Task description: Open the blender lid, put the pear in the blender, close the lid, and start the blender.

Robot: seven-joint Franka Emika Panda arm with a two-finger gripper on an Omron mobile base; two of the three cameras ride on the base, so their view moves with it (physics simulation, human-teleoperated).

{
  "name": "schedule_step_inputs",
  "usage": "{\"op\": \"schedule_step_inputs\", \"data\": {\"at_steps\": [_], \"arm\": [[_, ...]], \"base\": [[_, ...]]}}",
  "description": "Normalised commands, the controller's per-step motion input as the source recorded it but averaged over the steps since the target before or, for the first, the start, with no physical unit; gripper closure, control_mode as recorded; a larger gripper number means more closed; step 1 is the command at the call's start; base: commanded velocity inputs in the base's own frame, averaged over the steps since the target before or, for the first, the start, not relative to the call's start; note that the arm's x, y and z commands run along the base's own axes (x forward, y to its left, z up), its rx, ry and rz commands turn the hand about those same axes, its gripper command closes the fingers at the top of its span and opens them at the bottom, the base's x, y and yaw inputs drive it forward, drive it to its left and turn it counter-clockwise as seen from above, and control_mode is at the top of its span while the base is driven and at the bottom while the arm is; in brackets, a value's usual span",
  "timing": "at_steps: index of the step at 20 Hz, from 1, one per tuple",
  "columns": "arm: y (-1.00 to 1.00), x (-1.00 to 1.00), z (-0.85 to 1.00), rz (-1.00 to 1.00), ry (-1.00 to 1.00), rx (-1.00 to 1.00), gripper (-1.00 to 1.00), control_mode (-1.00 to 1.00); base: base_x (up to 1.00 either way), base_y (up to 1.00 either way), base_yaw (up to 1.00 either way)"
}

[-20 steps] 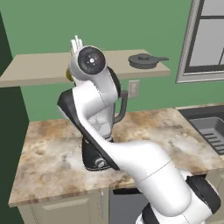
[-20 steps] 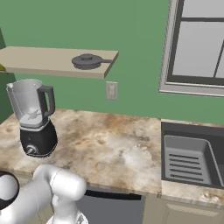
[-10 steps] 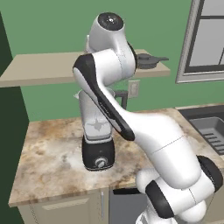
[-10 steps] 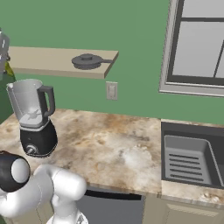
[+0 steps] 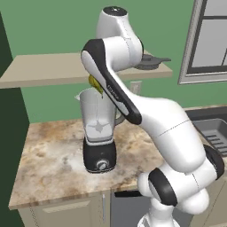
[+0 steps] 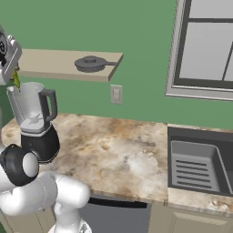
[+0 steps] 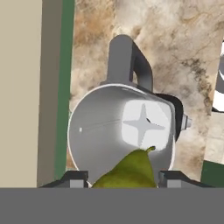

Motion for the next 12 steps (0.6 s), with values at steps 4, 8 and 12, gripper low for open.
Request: {"op": "schedule_step_inputs", "data": {"at_steps": [4,8,12], "arm": [[-0.04,0.00,-0.84,0.00,0.04,0.00,1.00,-1.00],[0.00,0.00,-0.85,0.00,0.06,-0.01,1.00,-1.00],[0.00,0.00,-0.83,0.00,0.05,-0.01,1.00,-1.00]], "base": [[0.00,0.00,0.00],[0.00,0.00,0.00],[0.00,0.00,0.00]]}}
